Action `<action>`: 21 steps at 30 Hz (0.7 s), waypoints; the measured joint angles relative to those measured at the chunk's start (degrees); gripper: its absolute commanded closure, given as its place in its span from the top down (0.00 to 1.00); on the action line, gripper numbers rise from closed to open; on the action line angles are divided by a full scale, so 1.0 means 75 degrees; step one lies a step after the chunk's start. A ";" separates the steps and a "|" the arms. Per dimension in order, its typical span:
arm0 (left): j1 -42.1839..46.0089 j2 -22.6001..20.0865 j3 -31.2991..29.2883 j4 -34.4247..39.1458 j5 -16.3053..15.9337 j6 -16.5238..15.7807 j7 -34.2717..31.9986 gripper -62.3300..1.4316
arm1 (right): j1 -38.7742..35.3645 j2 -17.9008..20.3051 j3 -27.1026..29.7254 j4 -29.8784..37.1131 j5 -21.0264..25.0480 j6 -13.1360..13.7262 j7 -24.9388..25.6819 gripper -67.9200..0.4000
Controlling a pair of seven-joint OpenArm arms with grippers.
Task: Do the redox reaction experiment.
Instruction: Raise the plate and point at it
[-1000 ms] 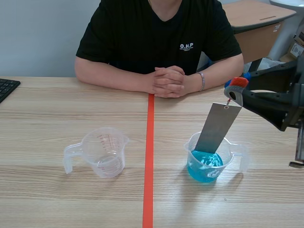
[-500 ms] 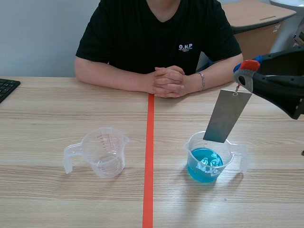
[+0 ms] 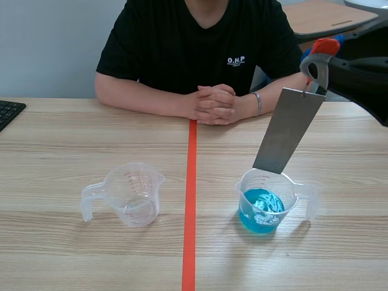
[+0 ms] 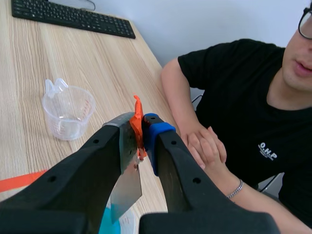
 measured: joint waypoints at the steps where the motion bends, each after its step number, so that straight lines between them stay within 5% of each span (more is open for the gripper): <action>1: 0.0000 0.0000 0.0000 0.0000 0.0000 0.0000 0.0000 0.10 | 0.0000 0.0000 0.0009 0.0064 0.0140 0.0000 -0.0160 0.03; 10: 0.0003 -0.0111 0.0000 0.0000 0.0000 -0.0003 0.0003 0.10 | 0.0000 0.0000 0.0187 0.0420 0.1119 0.0000 -0.1303 0.03; 21: 0.0175 -0.1317 0.0000 0.0000 -0.0020 -0.0166 -0.0344 0.10 | 0.0000 0.0000 0.0251 0.0539 0.1221 0.0000 -0.1480 0.03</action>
